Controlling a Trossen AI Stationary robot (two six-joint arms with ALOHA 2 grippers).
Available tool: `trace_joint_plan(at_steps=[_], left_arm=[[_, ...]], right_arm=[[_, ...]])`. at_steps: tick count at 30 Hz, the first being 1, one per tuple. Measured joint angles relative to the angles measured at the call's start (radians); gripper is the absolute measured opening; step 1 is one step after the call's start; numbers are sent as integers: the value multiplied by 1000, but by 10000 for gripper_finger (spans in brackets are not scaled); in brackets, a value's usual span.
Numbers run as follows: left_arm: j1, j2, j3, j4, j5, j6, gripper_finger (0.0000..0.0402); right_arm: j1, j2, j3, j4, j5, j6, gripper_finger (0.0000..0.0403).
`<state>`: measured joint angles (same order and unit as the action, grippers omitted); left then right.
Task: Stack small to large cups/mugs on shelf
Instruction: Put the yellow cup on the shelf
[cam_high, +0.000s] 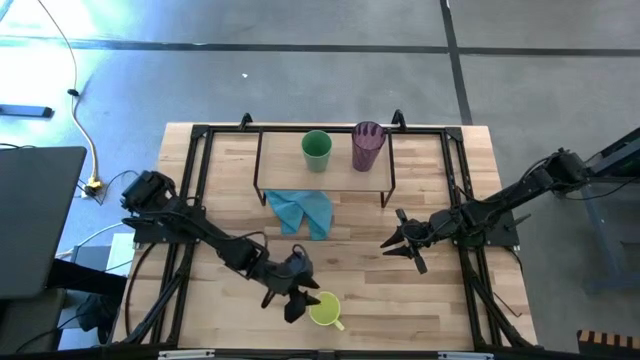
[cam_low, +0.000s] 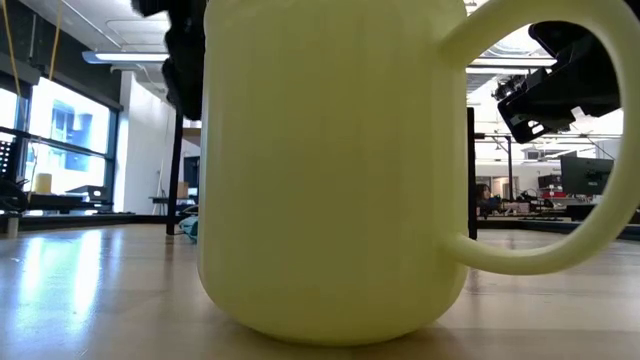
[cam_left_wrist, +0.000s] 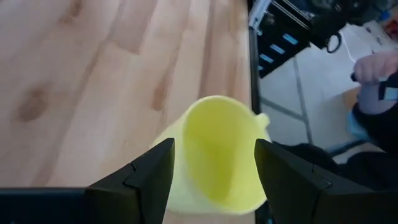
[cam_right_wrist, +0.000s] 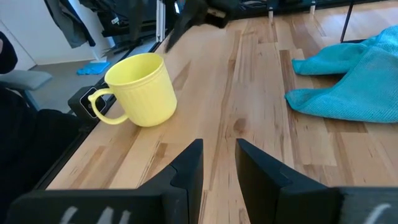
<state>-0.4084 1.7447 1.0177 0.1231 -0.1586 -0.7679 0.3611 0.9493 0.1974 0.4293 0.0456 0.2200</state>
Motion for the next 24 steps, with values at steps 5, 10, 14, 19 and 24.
trace_joint_plan(at_steps=[5, 10, 14, 19, 24], left_arm=[[2, 69, 105, -101, 21, 45, 211], [2, 74, 163, -212, -14, 65, 211], [2, 74, 176, -254, -36, 65, 211], [2, 74, 177, -265, -39, 56, 211], [2, 74, 177, -291, -44, 39, 211]], right_arm=[[0, -1, 0, -8, 0, 8, 83], [0, -1, 0, -14, 0, 12, 83], [0, -1, 0, -22, 0, 13, 83], [0, -1, 0, -22, 0, 16, 83], [0, -1, 0, -21, 0, 16, 83]])
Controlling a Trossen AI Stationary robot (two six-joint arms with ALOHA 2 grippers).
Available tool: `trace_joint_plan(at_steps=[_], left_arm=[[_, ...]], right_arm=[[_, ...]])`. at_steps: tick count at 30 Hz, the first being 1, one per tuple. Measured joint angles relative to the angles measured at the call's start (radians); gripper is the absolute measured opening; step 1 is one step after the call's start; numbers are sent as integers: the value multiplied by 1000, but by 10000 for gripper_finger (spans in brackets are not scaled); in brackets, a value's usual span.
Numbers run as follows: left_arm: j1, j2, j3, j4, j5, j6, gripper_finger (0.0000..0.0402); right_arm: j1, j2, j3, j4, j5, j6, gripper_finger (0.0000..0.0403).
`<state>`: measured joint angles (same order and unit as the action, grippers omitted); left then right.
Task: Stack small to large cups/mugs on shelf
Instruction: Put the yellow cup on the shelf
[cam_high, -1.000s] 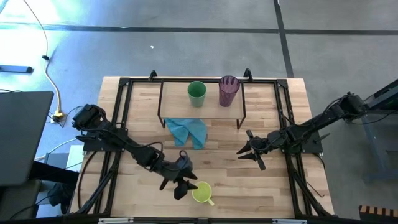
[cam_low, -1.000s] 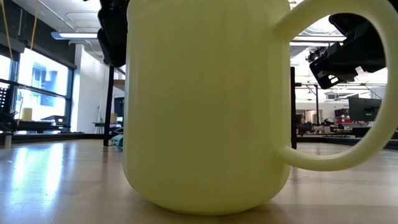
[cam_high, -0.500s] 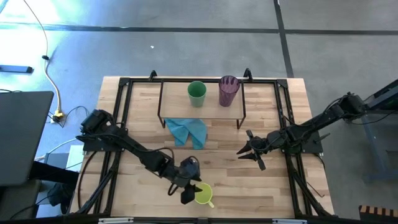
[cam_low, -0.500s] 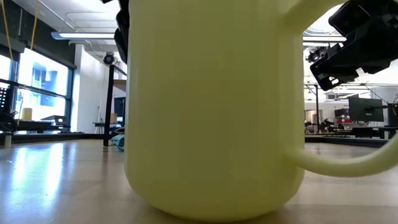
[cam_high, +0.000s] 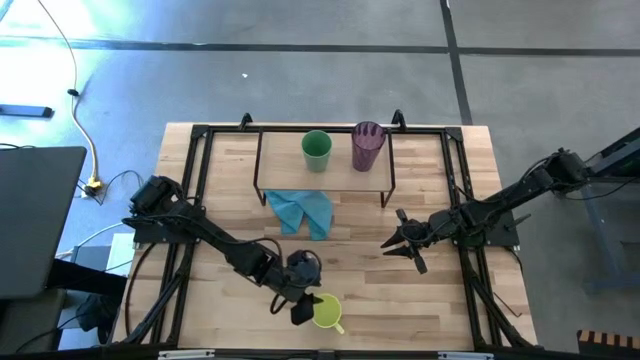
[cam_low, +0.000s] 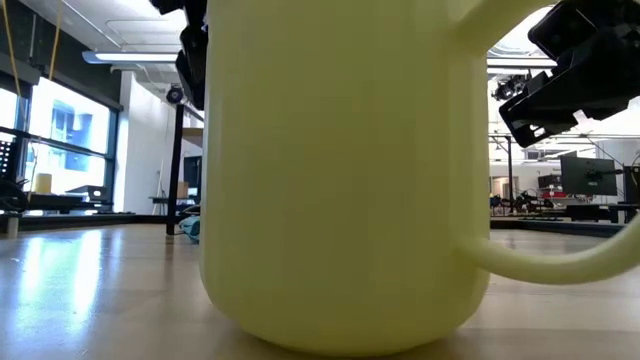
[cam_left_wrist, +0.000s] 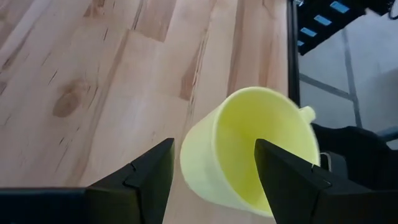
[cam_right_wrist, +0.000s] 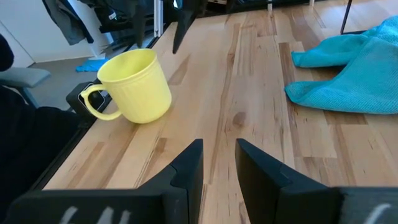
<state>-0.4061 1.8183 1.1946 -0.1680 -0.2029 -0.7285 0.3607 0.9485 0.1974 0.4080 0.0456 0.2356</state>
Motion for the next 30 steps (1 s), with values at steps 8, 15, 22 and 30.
trace_joint_plan(at_steps=[8, 15, 22, 30], left_arm=[[0, 30, 4, -2, 1, -9, 211], [0, 33, 1, -10, 8, -12, 211], [0, 33, 1, -15, 8, -13, 211], [0, 33, 1, -51, 8, -36, 211]], right_arm=[[0, 0, 0, 1, 0, 0, 83], [0, 0, 0, 5, 0, 0, 83], [0, 0, 0, 6, 0, 0, 83], [0, 0, 0, 6, 0, 0, 83]])
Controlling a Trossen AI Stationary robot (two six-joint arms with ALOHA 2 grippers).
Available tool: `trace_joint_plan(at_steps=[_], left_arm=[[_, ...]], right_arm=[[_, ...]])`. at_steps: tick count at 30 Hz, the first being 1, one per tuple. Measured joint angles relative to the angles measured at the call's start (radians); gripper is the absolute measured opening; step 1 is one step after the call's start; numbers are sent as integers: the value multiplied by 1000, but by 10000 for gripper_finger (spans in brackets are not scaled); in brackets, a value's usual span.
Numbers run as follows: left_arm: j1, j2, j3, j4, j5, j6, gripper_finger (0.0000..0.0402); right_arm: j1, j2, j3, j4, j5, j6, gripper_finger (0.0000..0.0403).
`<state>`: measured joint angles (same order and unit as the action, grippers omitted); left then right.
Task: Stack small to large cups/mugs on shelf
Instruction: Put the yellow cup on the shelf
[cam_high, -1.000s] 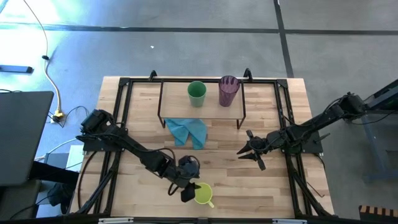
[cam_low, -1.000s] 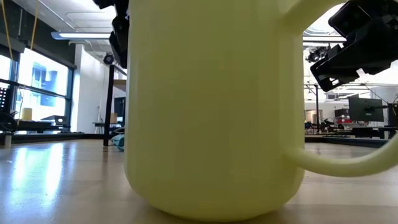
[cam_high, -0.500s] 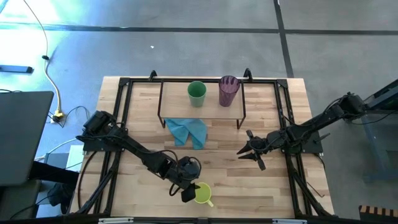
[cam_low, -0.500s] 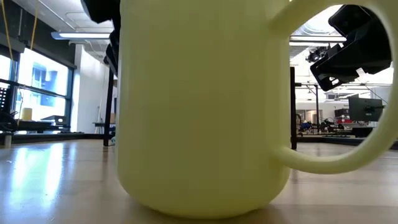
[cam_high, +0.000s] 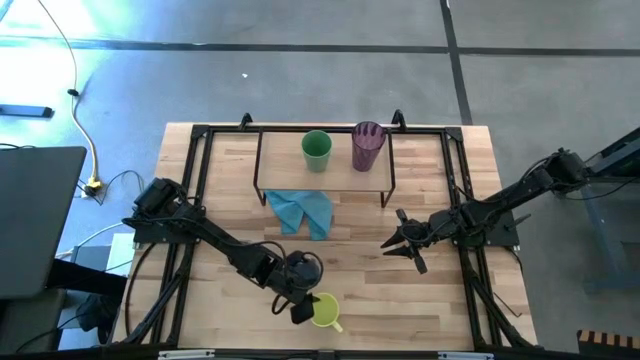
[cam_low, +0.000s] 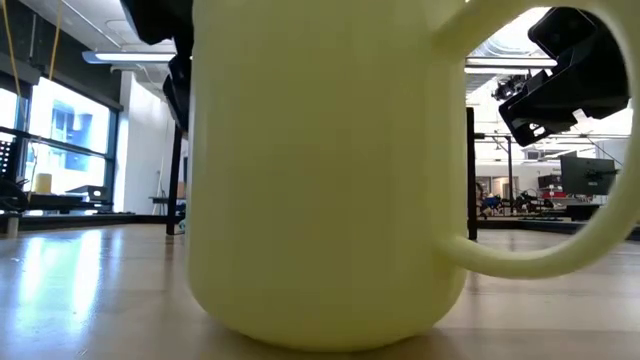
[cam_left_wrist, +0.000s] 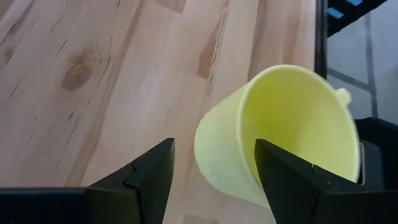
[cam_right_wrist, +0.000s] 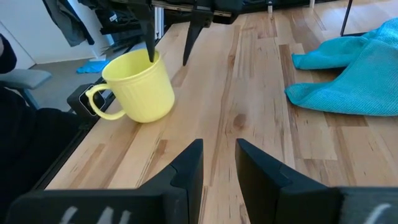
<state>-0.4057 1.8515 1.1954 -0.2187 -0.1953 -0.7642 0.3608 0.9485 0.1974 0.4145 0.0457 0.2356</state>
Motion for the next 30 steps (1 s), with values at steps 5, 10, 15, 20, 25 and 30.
trace_joint_plan(at_steps=[5, 10, 15, 20, 25, 30], left_arm=[[0, 0, 0, -11, -7, -4, 195], [0, 0, 0, -11, -13, -3, 151], [0, 0, 0, -12, -26, -3, 99], [1, 0, 0, -18, -42, 0, 41], [1, 0, -1, -20, -55, 14, 9], [1, 0, -1, -29, -56, 13, 17]], right_arm=[[0, 0, 0, 0, 0, 0, 83], [0, 0, 0, 0, 0, 0, 83], [0, 0, 0, 0, 0, 0, 83], [0, 0, 0, 0, 0, 0, 83], [0, 0, 0, 0, 0, 0, 83], [0, 0, 0, 0, 0, 0, 83]])
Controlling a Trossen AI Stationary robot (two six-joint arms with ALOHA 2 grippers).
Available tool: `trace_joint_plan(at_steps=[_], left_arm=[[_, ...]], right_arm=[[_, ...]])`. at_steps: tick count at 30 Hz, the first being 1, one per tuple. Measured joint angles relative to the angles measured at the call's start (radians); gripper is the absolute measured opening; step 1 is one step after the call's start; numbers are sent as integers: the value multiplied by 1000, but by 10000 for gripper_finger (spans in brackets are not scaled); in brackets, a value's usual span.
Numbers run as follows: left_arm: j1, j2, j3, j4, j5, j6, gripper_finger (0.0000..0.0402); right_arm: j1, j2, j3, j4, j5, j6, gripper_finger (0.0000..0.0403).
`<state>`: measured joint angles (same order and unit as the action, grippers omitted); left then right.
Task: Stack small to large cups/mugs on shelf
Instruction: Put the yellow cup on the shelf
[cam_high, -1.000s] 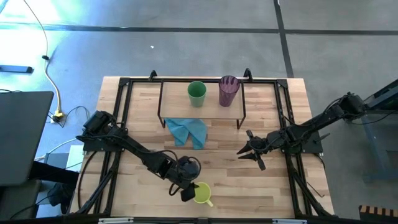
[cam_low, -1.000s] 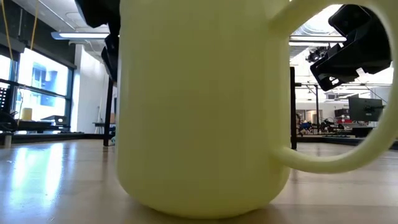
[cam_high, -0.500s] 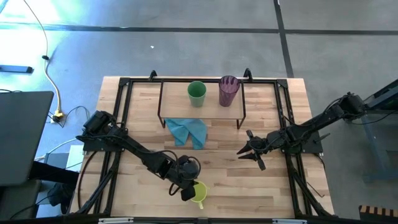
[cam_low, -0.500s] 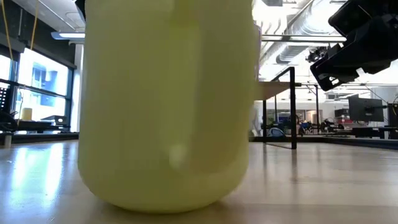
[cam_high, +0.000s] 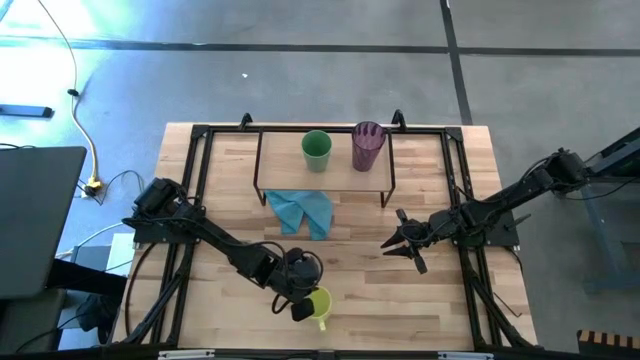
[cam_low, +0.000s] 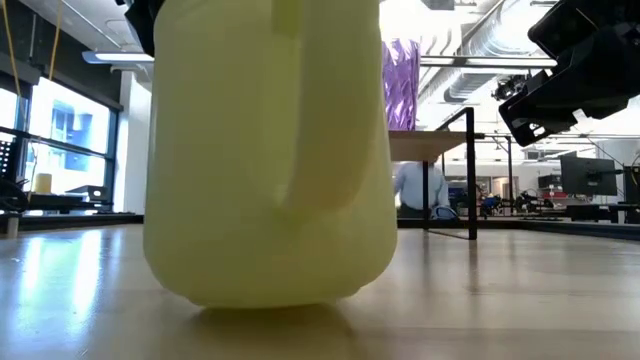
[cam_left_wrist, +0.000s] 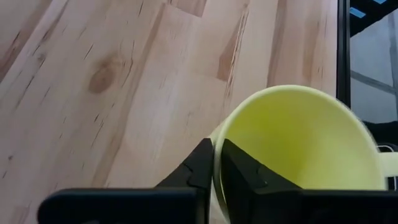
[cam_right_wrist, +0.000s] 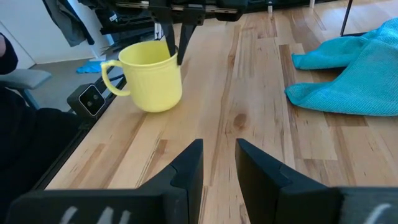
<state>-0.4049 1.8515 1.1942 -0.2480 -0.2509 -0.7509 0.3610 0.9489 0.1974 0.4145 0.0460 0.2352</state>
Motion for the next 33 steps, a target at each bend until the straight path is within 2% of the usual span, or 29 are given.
trace_joint_plan(at_steps=[3, 18, 26, 33], left_arm=[[0, 0, 0, -3, 0, 11, 5], [0, -11, 3, -61, 4, 50, 3], [0, -17, 86, -249, -32, 89, 2], [13, -17, 152, -346, -27, 141, 1]], right_arm=[[0, 0, 0, 0, 0, 0, 83], [0, 0, 0, -1, 0, 0, 83], [0, 0, 0, -9, 0, 0, 83], [0, 0, 0, -13, 0, 0, 83]])
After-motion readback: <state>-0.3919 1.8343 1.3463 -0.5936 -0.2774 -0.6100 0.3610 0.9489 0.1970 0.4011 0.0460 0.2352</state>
